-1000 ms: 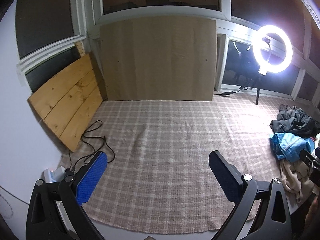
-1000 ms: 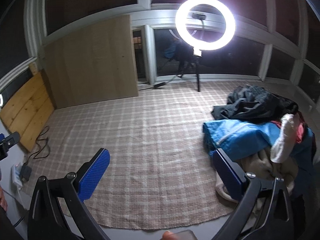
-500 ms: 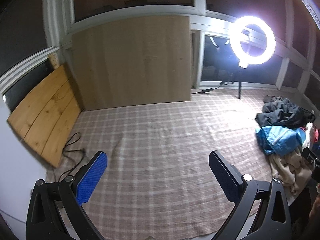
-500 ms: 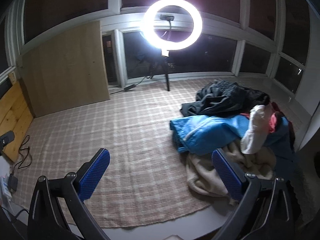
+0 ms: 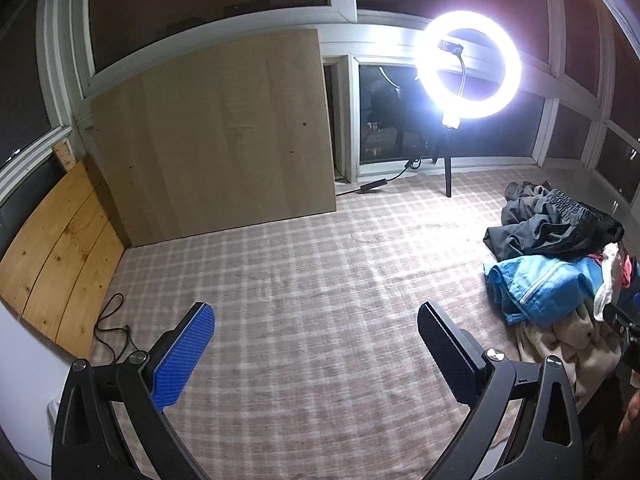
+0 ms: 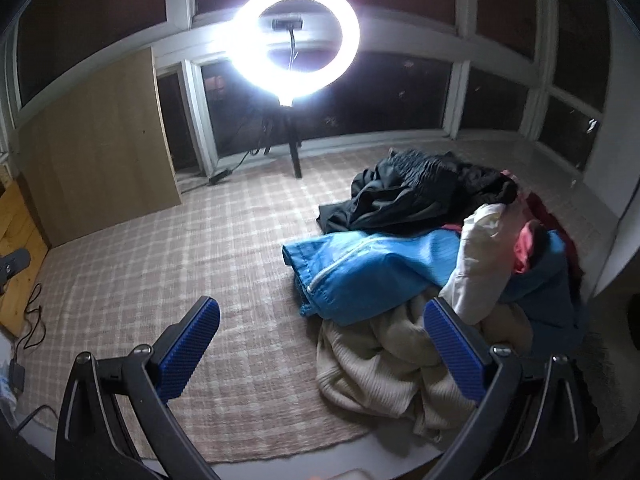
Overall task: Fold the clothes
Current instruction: 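Move the right tool toward the clothes pile, then grasp the cream knit sweater in the pile with the right tool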
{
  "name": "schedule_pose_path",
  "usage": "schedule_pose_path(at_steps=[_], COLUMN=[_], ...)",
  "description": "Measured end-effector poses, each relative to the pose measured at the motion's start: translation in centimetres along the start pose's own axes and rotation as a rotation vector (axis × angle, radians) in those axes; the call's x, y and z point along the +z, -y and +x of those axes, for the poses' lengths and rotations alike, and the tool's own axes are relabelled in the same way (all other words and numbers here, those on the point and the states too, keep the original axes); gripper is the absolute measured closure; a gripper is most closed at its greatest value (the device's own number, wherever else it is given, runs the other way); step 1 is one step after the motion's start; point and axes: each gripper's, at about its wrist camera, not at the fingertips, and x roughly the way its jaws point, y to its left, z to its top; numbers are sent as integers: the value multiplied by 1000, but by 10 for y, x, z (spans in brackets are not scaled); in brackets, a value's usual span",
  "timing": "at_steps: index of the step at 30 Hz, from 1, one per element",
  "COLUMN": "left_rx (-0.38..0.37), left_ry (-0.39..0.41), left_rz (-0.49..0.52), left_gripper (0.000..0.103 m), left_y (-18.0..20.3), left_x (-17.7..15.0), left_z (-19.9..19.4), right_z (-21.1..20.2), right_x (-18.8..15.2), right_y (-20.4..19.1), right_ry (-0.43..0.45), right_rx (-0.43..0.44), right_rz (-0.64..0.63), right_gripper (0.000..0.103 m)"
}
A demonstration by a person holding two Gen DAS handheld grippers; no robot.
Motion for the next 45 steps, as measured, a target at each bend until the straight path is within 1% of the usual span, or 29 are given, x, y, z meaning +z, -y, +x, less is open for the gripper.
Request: schedule_pose_path(at_steps=[2,3,8,10,12,14,15,16,17,18,19,22,25,26,27,28,30,31,34,35,36,38,39,41,42,43,44,45], left_rx=[-4,-2,13,15,21,27,30,33,36,35,23,-7,-18,-20,-25,-31,-36,-37,-24,-23,-25,-33,-36,-41,-44,-47,-52,-57], left_ry=[-8,-10,-30,-41,-35,-21,-14,-7,0,6,7,1,-19,-29,-38,-47,-66,-77,-101,-108,-115,-124,-125,-131,-134,-138,-142,-145], left_rz=[-2,-4,-42,-62,-70,-64,-61,-59,-56,-55,-58,-55,-23,-14,-7,-3,8,15,34,38,39,37,35,30,27,25,24,21], left_gripper=[1,1,1,1,1,1,1,1,1,1,1,1,1,1,1,1,1,1,1,1,1,1,1,1,1,1,1,1], left_y=[10,14,28,32,38,49,54,60,65,71,77,100,124,129,134,137,142,145,151,152,152,152,152,151,150,149,149,149], left_x=[6,9,27,38,50,64,71,77,84,90,95,101,102,100,99,96,91,88,80,78,76,73,71,68,66,64,63,62], left_z=[5,7,24,32,36,37,37,38,38,39,40,44,50,51,51,52,53,54,57,59,60,60,60,61,61,62,63,63], right_z=[8,9,2,-4,-11,-16,-18,-18,-17,-12,-6,24,65,75,83,85,83,80,66,62,59,56,55,51,49,46,46,49], right_x=[4,6,20,26,32,41,45,50,55,59,63,70,75,75,76,75,73,72,64,61,59,55,54,52,52,53,54,55], right_y=[18,32,133,184,225,262,277,291,303,310,313,313,307,307,310,315,309,303,268,257,250,246,246,250,249,242,233,221], right_ry=[-9,2,117,148,170,177,176,172,163,143,118,41,-28,-50,-65,-72,-75,-71,-73,-75,-79,-86,-92,-110,-110,-104,-106,-109], right_rx=[24,28,38,-19,-95,-138,-142,-136,-127,-114,-99,-45,-14,2,23,60,146,174,227,234,218,166,155,167,190,226,245,247], right_rz=[18,35,158,194,195,200,202,201,195,183,171,110,45,47,56,79,92,79,-41,-83,-110,-135,-135,-103,-97,-113,-140,-178], right_gripper=[0,0,0,0,0,2,5,13,18,36,40,40,41,43,49,53,53,53,52,52,52,51,50,50,50,49,48,43])
